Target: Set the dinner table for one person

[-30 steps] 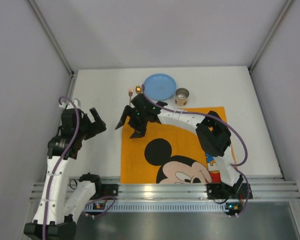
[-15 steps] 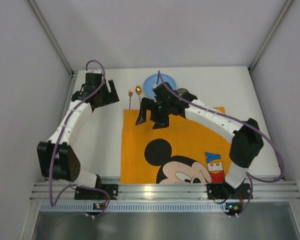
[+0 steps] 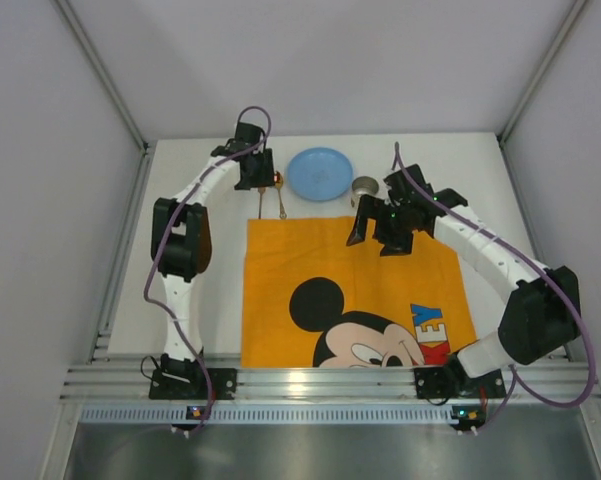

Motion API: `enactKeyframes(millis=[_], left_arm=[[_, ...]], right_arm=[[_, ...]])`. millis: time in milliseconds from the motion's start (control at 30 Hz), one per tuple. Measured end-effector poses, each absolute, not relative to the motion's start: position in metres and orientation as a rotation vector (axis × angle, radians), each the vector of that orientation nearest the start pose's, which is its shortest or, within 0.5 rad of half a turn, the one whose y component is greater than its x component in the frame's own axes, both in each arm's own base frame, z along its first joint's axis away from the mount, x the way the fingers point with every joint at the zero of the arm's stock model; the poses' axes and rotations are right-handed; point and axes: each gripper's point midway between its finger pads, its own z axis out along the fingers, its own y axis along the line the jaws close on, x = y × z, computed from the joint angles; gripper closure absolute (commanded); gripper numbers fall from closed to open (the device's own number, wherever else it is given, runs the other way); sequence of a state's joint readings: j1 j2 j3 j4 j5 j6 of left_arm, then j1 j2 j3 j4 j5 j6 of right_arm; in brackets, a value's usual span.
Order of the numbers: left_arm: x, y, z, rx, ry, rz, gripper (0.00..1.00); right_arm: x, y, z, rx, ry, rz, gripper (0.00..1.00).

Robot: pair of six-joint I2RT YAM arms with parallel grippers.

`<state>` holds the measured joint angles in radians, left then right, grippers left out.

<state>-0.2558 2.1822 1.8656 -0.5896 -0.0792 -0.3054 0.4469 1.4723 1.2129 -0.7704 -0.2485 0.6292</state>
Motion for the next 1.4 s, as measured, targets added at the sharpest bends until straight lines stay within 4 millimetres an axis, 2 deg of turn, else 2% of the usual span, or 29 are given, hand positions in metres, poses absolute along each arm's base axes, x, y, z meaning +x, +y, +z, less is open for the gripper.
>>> enactKeyframes(millis=[133,433,567,600,633,900,1033,1167,1267,1333,1400], left_arm=[[0.534,-0.136,0.069,-0.093,2.512,-0.103,0.41],[0.524,-0.139,0.029,-0.076,2.593,-0.027,0.59],[0.526,-0.141,0.030,-0.077,2.587,-0.022,0.80],[0.527,-0.140,0.030,-0.075,2.585,-0.018,0.94],[0.528,-0.141,0.029,-0.077,2.586,-0.018,1.00],[0.551,-0.136,0.038,-0.045,2.551,0.042,1.00],[0.560,-0.135,0.064,-0.054,2.503,0.028,1.00],[0.551,-0.136,0.117,-0.064,2.433,-0.016,1.00],[0.517,-0.138,0.168,-0.075,2.370,-0.062,1.00],[0.482,-0.142,0.202,-0.074,2.330,-0.097,1.00],[0.447,-0.146,0.227,-0.065,2.287,-0.135,1.00]], right_arm=[[0.283,0.199,0.150,0.175,2.717,0.686,0.00],[0.307,0.188,0.153,0.200,2.703,0.696,0.00],[0.313,0.178,0.155,0.227,2.694,0.687,0.00],[0.313,0.175,0.154,0.233,2.695,0.685,0.00],[0.313,0.173,0.154,0.239,2.697,0.682,0.00],[0.309,0.164,0.161,0.230,2.687,0.671,0.00],[0.310,0.165,0.172,0.209,2.666,0.678,0.00],[0.330,0.172,0.203,0.169,2.594,0.698,0.00],[0.359,0.189,0.237,0.120,2.507,0.729,0.00],[0.382,0.206,0.258,0.077,2.448,0.748,0.00],[0.402,0.230,0.271,0.024,2.411,0.770,0.00]])
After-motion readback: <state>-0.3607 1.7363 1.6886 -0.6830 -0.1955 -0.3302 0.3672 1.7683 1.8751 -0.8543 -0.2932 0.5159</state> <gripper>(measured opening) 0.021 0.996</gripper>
